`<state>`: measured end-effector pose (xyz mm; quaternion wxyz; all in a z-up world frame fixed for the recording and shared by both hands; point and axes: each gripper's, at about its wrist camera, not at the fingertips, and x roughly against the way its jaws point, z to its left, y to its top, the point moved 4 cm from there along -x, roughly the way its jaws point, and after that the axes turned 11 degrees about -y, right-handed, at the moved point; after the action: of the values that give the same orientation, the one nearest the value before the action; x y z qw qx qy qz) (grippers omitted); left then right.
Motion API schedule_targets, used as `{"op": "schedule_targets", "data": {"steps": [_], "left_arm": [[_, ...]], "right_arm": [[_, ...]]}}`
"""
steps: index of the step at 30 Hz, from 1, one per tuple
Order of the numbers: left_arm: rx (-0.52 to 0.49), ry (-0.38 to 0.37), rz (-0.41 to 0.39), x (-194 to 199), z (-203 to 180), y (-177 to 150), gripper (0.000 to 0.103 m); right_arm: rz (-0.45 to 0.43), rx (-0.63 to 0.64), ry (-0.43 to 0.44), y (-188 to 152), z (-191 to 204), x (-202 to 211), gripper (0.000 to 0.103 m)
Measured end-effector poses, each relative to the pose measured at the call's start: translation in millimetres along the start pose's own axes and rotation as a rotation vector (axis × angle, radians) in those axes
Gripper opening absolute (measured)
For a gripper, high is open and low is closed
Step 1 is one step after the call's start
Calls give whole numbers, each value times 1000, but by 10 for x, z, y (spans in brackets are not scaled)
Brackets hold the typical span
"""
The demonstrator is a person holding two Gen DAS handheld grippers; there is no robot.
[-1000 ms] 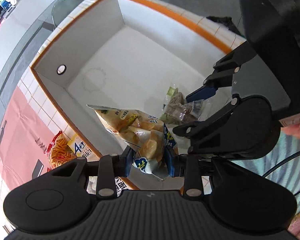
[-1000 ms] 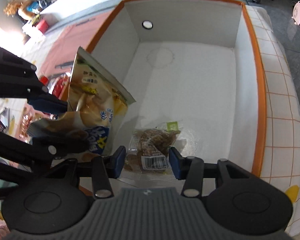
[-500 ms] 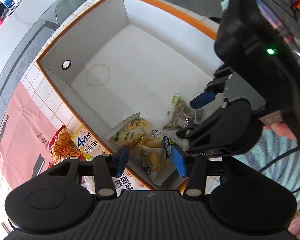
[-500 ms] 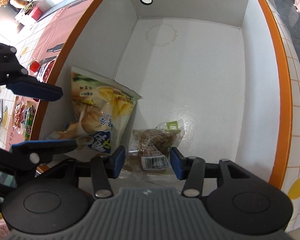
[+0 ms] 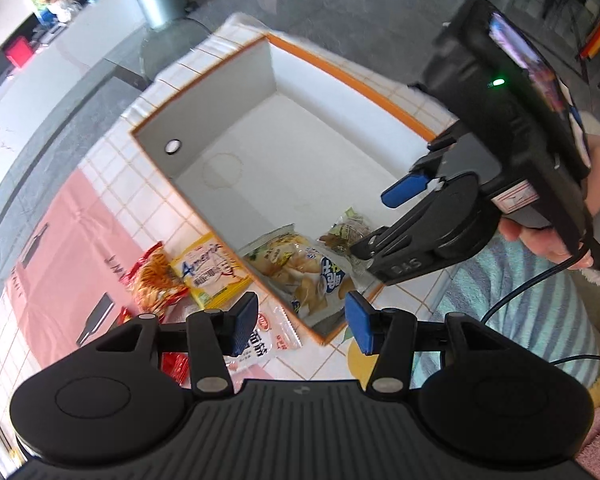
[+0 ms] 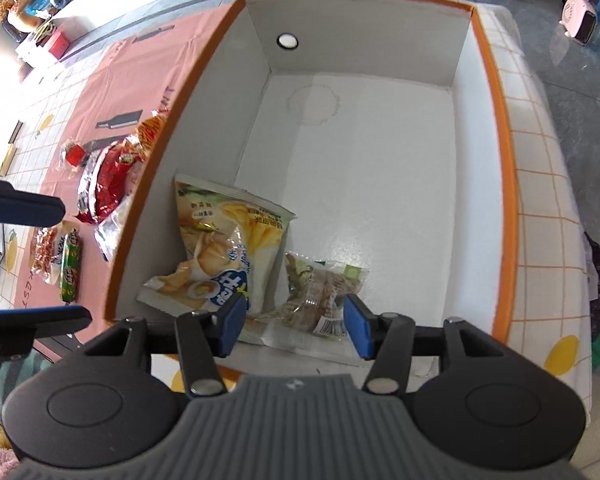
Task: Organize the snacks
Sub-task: 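Move both tools back over the remaining snacks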
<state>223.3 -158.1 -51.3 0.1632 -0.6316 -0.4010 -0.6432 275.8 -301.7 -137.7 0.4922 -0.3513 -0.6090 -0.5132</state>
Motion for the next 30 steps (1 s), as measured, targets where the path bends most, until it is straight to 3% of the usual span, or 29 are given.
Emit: {"op": "schedule_targets", "data": {"steps": [15,22,30], "left_arm": [[181,77,-276,974,162,-834,59],[249,121,-300,1116,298,-1301,59],[246,146,-265,956,534,-1788,59]], "right_arm": [[-207,-51,84,-289,731,987,54],[-323,-97,154,-610,1200,1166,54],[-391,-147,129,-927,1679,992,54]]}}
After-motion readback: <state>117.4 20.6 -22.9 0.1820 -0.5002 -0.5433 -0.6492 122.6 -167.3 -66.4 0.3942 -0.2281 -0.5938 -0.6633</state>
